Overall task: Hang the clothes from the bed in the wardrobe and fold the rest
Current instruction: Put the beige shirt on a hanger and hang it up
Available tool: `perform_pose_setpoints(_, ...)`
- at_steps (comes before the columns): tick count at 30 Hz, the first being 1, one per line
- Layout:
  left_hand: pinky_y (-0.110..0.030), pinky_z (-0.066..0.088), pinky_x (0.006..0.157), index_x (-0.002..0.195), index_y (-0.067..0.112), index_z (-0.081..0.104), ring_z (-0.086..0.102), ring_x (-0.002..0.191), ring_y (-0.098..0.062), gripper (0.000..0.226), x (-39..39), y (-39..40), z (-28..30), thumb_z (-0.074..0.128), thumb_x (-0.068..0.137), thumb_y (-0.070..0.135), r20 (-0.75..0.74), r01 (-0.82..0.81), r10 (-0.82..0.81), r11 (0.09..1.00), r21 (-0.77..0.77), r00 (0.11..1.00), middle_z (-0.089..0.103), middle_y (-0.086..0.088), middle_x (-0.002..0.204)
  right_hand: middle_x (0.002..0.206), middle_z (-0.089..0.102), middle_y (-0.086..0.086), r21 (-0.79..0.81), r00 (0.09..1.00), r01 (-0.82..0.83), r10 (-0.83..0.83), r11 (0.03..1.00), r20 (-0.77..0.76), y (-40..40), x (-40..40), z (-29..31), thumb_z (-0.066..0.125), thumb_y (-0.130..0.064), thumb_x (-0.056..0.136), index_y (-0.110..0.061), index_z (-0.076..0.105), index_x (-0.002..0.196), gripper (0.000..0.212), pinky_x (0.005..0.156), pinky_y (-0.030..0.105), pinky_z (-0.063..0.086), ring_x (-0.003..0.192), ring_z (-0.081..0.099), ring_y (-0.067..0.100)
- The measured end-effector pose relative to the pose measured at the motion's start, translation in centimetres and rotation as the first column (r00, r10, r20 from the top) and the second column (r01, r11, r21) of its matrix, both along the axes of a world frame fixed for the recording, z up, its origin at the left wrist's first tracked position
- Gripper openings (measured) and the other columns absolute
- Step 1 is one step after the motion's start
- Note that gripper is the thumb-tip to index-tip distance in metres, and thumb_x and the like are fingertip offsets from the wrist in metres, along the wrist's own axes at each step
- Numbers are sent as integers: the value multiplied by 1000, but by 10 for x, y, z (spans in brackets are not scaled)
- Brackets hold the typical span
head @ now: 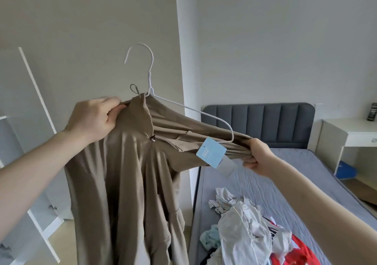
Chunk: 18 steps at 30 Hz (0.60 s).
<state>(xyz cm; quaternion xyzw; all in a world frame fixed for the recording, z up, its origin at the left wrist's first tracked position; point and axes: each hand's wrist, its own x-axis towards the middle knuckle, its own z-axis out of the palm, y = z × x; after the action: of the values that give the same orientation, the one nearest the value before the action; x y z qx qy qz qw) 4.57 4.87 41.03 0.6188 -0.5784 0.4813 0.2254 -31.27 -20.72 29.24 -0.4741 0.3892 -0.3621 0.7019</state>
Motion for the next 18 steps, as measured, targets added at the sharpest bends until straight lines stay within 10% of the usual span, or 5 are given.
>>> perform_pose_setpoints(10,-37,38,49,85,13,58,65,67,-42,32,16,1,-2,43,104,34,43,-165,168,984,-73,985,64,-11,76,69,47,-1,-227,905,-417,424,880,-17,12,-9,31,67,-17,98,-6,74,117,23,35,18,23,47,21,9)
perform_pose_setpoints(18,-39,46,46,81,9,57,61,53,-41,43,14,-1,-7,38,103,42,2,77,-79,974,211,997,62,-15,61,65,37,1,-95,984,135,-122,986,127,-21,11,64,62,-8,100,-13,49,82,23,38,19,19,50,29,12)
